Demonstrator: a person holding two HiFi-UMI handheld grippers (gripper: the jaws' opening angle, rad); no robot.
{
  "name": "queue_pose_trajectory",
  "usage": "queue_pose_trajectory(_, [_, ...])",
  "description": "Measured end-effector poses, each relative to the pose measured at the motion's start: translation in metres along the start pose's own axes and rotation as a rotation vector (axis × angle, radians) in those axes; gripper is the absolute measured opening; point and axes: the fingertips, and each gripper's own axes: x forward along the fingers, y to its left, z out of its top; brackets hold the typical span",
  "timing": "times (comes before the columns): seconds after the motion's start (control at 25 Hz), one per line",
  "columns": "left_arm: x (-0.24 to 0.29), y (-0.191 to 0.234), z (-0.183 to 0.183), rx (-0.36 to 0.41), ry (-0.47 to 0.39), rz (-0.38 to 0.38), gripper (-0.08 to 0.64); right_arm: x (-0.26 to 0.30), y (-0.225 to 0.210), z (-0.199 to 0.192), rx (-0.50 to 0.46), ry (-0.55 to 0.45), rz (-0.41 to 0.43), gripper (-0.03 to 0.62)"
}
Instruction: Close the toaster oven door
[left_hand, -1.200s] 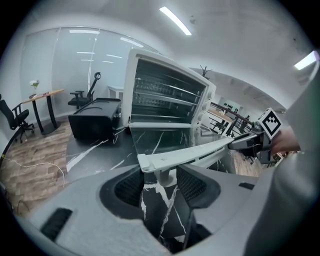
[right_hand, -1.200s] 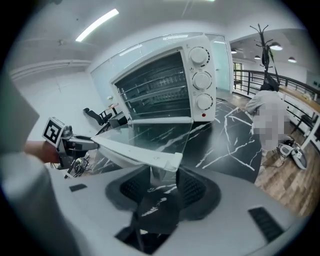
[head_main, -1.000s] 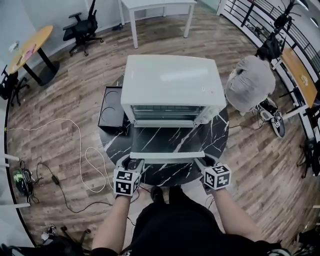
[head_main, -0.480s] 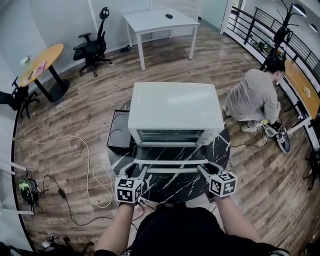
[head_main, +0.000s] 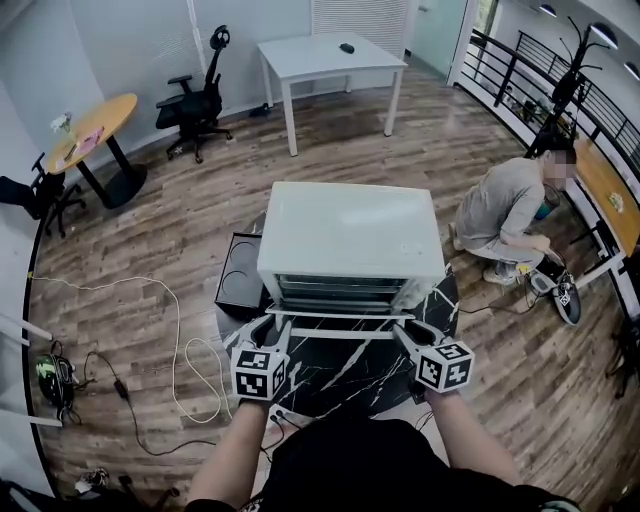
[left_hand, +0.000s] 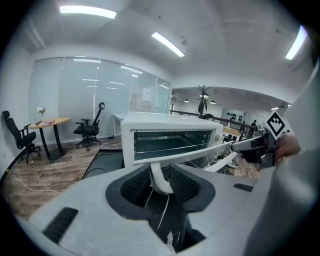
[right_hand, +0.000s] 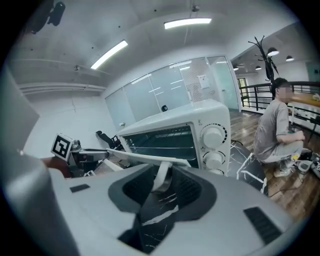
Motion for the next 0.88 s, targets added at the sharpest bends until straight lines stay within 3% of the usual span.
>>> queue_pose_trajectory(0.4, [0.02,0.015,0.032,-0.017,-0.049,0.022,0.115,0.006,0.001,0.032,-0.089,-0.053,0.032,0.115])
queue_pose_trajectory(0.88, [0.042,0.029,0.059,0.012,-0.083,0.039,0.115,-0.015,-0.008,0.019,-0.079,-0.054,0.009,0.104])
